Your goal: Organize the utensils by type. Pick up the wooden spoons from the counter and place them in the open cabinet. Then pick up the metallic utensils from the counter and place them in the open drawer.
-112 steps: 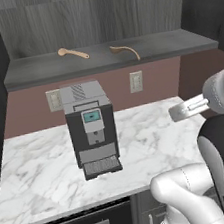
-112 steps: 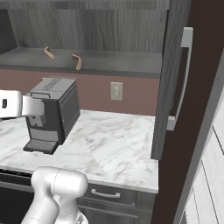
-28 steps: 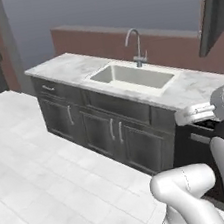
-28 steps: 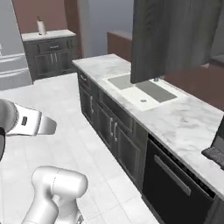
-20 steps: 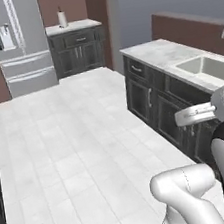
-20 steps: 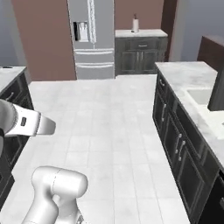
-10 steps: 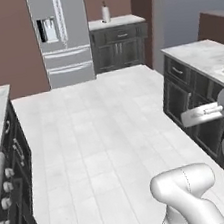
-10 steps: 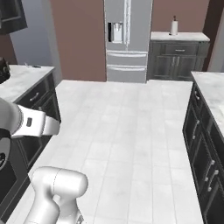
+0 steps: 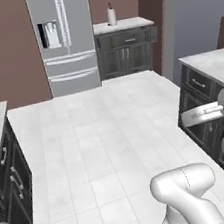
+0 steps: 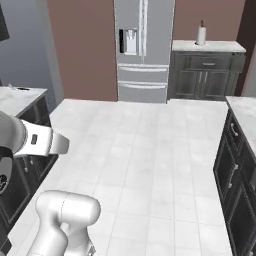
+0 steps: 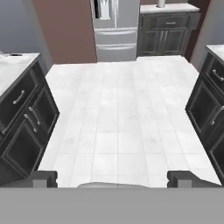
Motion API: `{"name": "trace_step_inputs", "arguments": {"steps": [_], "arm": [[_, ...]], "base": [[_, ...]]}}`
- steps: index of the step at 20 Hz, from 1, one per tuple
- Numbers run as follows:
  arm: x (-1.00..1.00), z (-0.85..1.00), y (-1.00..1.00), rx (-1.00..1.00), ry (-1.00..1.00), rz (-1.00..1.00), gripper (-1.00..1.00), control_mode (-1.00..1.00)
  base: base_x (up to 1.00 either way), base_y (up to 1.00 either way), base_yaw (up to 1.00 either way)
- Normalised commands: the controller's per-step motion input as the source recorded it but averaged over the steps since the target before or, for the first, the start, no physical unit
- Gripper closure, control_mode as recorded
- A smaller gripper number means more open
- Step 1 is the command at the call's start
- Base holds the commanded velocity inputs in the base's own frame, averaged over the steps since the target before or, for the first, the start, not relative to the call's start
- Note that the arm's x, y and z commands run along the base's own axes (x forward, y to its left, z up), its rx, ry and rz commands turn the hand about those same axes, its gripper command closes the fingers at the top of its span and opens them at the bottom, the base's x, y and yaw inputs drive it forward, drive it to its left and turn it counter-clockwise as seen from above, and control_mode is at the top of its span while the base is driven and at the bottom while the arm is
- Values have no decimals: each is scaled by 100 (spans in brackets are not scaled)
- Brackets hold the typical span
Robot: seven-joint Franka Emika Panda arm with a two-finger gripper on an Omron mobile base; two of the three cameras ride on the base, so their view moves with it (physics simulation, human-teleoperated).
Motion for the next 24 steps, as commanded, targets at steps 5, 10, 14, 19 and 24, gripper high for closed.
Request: {"name": "trace_step_inputs", "arguments": {"steps": [5,10,14,19,24], "arm": [[0,0,0,0,0,0,-100,100],[0,0,0,0,0,0,-100,100],[0,0,0,0,0,0,-100,100],[0,0,0,0,0,0,-100,100],[0,0,0,0,0,0,-100,100]], "base": [[100,0,0],[100,5,8],[91,27,32],[3,74,68],[-42,51,93]]}}
